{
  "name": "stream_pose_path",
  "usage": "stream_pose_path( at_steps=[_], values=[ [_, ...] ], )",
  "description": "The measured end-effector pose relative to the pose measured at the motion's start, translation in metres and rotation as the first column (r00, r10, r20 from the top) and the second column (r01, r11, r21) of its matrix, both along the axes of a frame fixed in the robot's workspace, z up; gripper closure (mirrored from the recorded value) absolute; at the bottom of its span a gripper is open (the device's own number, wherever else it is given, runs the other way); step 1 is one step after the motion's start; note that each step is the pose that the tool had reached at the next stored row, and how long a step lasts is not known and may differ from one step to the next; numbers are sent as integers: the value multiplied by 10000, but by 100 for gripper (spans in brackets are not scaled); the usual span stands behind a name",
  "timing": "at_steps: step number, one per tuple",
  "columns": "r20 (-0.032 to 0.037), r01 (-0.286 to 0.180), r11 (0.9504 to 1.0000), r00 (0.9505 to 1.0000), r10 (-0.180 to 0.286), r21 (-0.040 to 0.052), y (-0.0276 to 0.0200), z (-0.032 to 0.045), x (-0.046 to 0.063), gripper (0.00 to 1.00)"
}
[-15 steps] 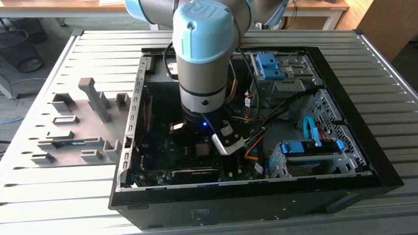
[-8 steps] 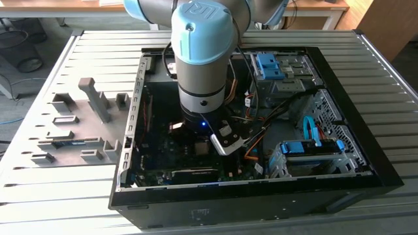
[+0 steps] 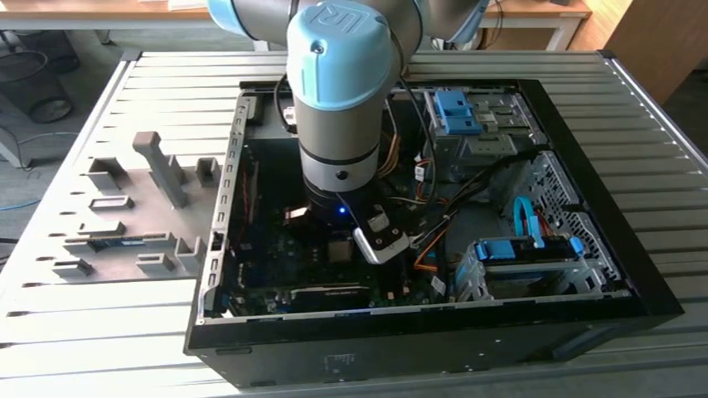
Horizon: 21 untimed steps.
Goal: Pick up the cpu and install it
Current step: 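Place the cpu into insertion slot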
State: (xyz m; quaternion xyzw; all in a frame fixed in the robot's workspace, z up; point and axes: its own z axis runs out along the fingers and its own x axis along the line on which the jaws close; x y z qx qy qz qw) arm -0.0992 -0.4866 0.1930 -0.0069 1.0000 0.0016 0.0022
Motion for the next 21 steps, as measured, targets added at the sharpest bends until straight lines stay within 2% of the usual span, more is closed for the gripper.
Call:
stream_pose_path(
  at_steps=[21],
  values=[
    [-2,45,10000,10000,-45,-13,1,-49,-4,55]
  ],
)
